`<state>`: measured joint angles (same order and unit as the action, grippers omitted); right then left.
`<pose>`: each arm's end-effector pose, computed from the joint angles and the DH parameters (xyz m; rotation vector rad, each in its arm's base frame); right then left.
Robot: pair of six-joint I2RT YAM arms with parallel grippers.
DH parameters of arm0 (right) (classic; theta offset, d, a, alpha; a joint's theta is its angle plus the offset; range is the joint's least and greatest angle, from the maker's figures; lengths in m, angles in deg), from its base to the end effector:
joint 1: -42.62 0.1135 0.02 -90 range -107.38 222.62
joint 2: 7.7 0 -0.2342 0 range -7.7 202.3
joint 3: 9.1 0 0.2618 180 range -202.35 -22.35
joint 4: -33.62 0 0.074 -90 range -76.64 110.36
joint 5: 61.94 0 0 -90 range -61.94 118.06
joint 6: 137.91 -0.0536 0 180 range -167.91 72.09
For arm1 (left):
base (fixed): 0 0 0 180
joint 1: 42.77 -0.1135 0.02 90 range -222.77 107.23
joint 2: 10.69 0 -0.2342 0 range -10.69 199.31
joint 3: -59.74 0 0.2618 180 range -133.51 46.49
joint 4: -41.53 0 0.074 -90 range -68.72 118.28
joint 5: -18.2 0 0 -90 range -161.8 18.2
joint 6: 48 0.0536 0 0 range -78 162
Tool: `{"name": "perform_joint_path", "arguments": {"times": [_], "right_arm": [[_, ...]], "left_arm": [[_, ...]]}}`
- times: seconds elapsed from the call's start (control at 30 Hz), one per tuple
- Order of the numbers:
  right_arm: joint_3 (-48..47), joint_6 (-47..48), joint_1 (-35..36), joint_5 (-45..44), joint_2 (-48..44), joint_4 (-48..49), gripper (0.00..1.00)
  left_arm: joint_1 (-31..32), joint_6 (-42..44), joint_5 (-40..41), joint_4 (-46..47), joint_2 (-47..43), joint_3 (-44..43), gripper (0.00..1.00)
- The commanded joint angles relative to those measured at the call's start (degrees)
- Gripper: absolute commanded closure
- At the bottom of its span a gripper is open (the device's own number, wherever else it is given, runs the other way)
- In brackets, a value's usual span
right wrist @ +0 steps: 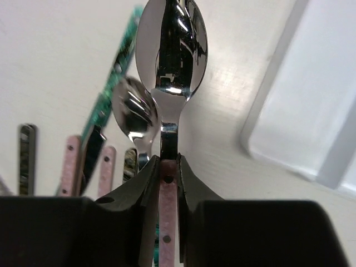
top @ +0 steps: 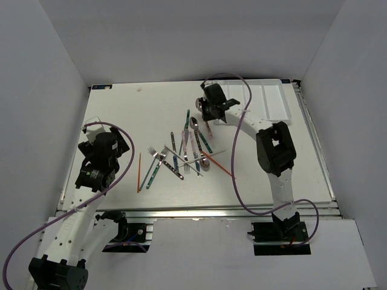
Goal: Sort the eating utensils into containers
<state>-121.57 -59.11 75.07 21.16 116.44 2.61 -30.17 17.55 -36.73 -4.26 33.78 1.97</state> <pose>0.4265 0.2636 0.1681 -0.3677 2.2927 0.2482 0.2088 -0.0151 0.2745 -0.5528 1.9586 0.2512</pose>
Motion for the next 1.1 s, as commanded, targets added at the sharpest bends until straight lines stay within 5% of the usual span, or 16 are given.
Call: {"name": "perform_joint_path", "arguments": {"times": [0.0,0.47,0.83,0.87,0.97,1.07], "right_arm": [[-5.63,-2.95,-3.09,-2.5,-5.48,1.14,1.0],[-25.65,-3.92,-11.87,-9.71,13.13,7.47,1.0],[-23.58,-1.37,-13.11,-4.97,15.18,11.69,0.99],[-22.35,-1.63,-13.11,-4.8,14.65,12.04,0.96],[-19.79,-2.16,-13.02,-4.97,12.81,12.4,0.44],[-20.84,-2.07,-13.02,-4.88,11.04,10.64,0.27]], "left_arm": [[0.23,0.45,-0.53,0.63,-0.79,0.13,0.02],[0.23,0.54,-0.7,0.72,0.35,0.13,0.02],[0.23,0.63,-0.53,0.72,1.5,-0.05,0.02],[0.32,0.63,-0.44,0.72,1.59,-0.05,0.02],[0.23,0.63,-0.44,0.72,1.59,-0.05,0.02],[0.32,0.63,-0.53,0.72,1.67,-0.05,0.02]]}}
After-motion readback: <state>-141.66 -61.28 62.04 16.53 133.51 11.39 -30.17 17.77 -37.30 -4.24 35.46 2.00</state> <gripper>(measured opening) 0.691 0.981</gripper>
